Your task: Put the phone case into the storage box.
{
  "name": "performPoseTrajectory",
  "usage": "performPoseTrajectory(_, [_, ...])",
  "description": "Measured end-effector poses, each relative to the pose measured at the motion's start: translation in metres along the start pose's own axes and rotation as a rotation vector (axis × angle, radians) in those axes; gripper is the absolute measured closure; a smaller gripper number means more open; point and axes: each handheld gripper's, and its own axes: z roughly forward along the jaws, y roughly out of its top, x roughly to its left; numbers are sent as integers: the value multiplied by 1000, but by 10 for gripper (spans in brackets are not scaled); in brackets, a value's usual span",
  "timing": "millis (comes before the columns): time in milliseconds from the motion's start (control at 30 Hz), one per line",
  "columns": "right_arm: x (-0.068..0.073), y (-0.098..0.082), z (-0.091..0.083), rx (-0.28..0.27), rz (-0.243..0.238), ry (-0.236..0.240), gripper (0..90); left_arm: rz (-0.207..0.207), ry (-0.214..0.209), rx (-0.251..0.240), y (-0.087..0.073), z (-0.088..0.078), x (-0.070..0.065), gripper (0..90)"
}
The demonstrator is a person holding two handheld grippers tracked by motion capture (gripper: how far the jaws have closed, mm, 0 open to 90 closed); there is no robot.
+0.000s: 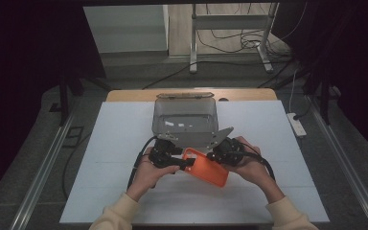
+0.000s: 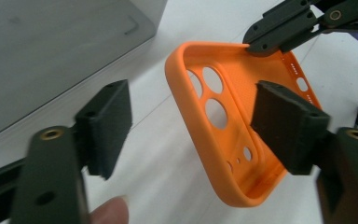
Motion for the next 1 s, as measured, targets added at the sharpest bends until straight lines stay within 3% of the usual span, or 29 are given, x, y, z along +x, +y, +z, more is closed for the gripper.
performPoseTrajectory(200, [2, 1, -2, -10, -13, -14, 890, -13, -32, 2, 0, 0, 2, 432])
performPoseTrajectory(333, [3, 2, -4, -14, -16, -20, 890, -5, -65, -6, -1, -2, 3, 568])
performPoseTrajectory(567, [4, 3, -5, -29, -25, -33, 888, -17, -65, -37, -2, -7, 6, 712])
performPoseTrajectory(1000, [6, 5, -8, -49, -28, -38, 879, -12, -35, -93, -3, -11, 5, 794])
